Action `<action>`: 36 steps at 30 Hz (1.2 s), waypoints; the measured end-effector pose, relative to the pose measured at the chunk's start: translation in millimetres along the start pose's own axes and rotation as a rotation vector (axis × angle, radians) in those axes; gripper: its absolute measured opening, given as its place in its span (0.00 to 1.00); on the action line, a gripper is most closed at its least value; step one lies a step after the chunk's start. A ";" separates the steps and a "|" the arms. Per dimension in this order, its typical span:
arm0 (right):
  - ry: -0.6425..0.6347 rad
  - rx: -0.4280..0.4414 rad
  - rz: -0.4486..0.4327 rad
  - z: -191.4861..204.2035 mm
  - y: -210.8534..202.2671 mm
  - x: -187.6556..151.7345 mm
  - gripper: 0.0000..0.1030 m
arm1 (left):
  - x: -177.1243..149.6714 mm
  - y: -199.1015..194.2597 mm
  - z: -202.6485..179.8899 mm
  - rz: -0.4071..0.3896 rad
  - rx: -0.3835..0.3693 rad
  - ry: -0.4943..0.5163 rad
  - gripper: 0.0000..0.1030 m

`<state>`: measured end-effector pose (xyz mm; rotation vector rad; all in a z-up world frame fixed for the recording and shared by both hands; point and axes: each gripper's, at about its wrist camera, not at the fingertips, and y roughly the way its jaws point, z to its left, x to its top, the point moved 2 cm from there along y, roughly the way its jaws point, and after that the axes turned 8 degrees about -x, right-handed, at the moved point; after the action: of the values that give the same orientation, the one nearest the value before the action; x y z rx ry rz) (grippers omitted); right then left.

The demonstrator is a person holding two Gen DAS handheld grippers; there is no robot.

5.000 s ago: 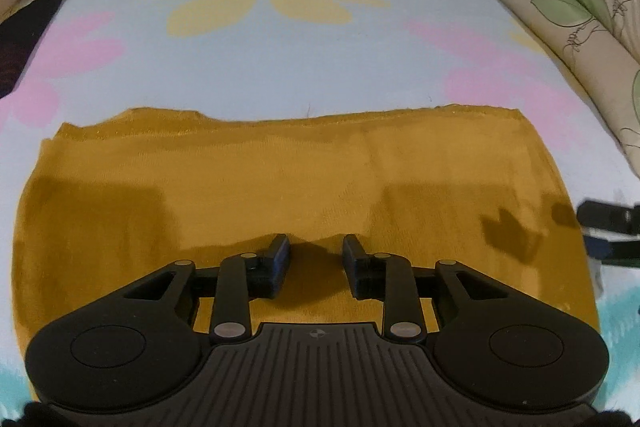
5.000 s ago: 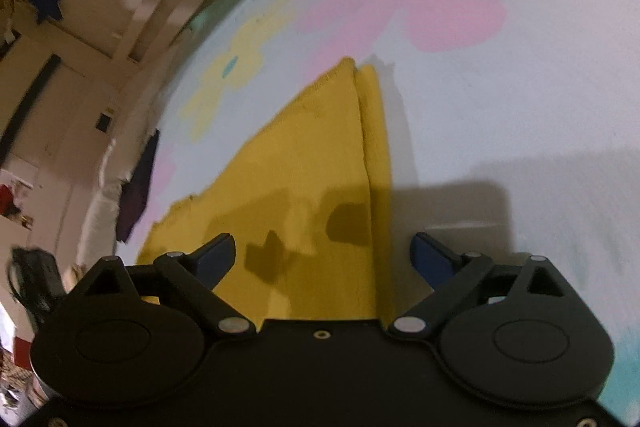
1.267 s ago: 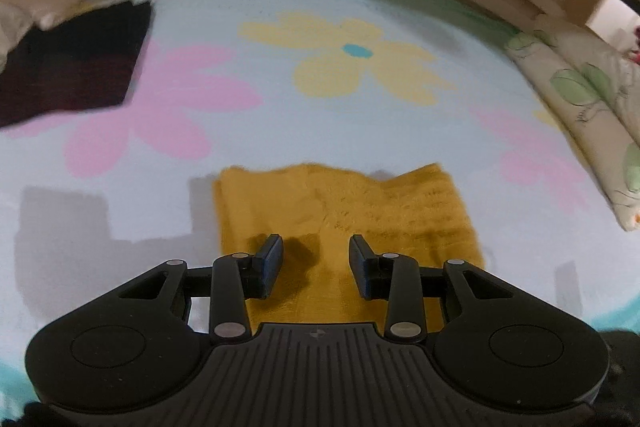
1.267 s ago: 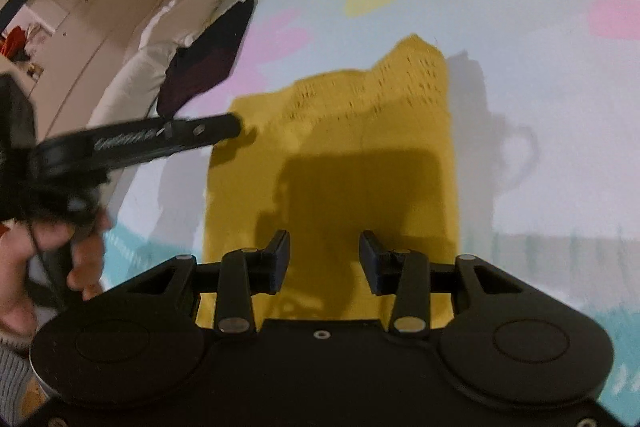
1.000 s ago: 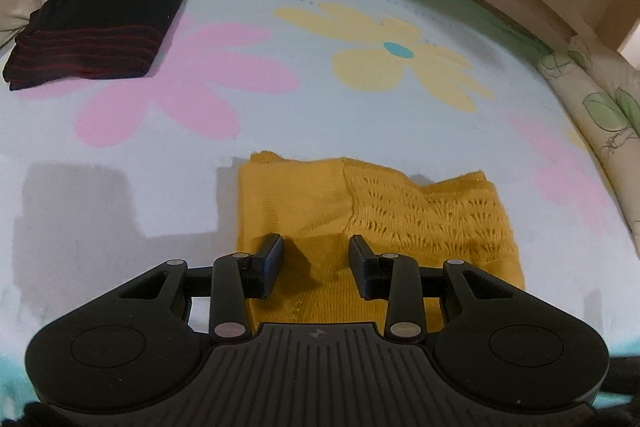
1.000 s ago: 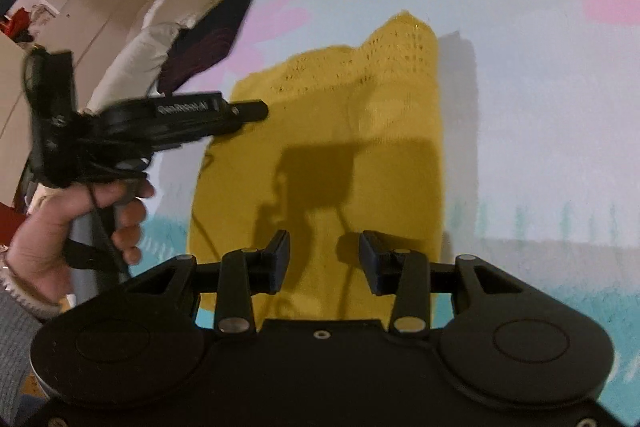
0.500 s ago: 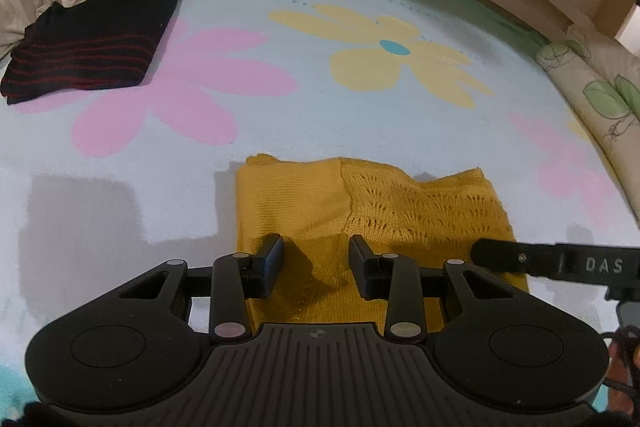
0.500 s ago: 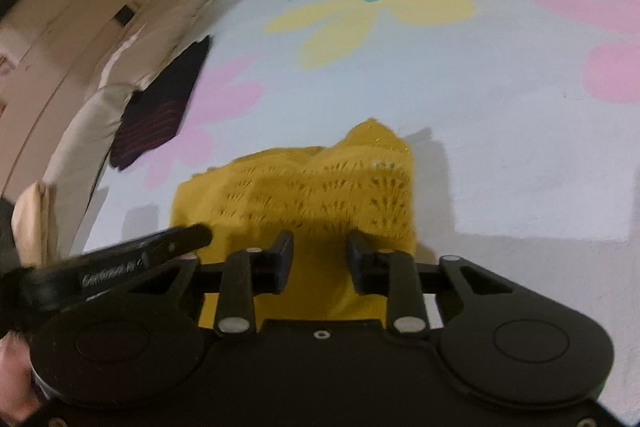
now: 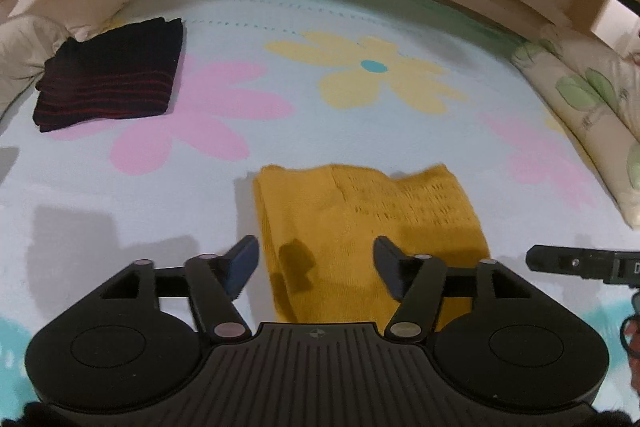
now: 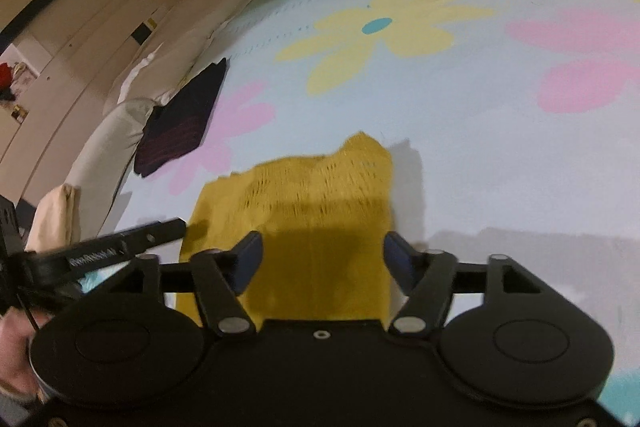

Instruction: Fold small clothes

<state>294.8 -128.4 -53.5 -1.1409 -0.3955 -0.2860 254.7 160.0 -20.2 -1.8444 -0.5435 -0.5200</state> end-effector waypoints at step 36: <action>0.083 0.089 -0.079 -28.6 -17.0 -21.6 1.00 | -73.1 46.6 -6.9 0.132 -0.046 -0.150 0.87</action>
<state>272.9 -161.0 -59.4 -1.0246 -0.3773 -0.3804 223.4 130.7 -95.9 -1.9585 -0.5092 -0.3097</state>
